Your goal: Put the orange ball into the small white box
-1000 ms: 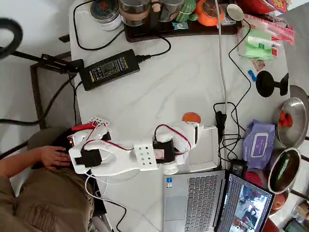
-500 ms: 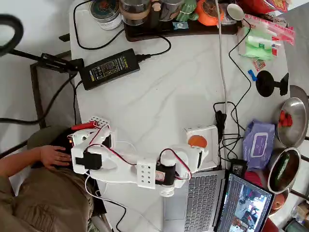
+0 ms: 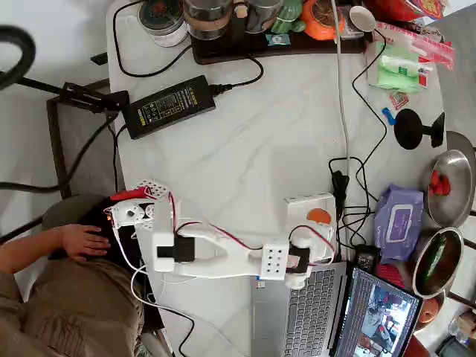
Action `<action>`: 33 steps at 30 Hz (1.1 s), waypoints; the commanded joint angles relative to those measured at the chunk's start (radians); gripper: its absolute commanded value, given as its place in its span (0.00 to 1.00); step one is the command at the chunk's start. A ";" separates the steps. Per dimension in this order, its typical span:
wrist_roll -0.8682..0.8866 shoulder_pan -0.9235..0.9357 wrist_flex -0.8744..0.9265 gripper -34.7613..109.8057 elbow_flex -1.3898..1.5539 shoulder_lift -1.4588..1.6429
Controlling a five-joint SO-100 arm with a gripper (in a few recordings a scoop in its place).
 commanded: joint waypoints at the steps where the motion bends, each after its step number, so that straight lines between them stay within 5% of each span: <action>1: -0.011 0.025 0.006 0.32 -0.063 -0.023; 33: -0.011 0.141 0.048 0.32 -0.285 -0.262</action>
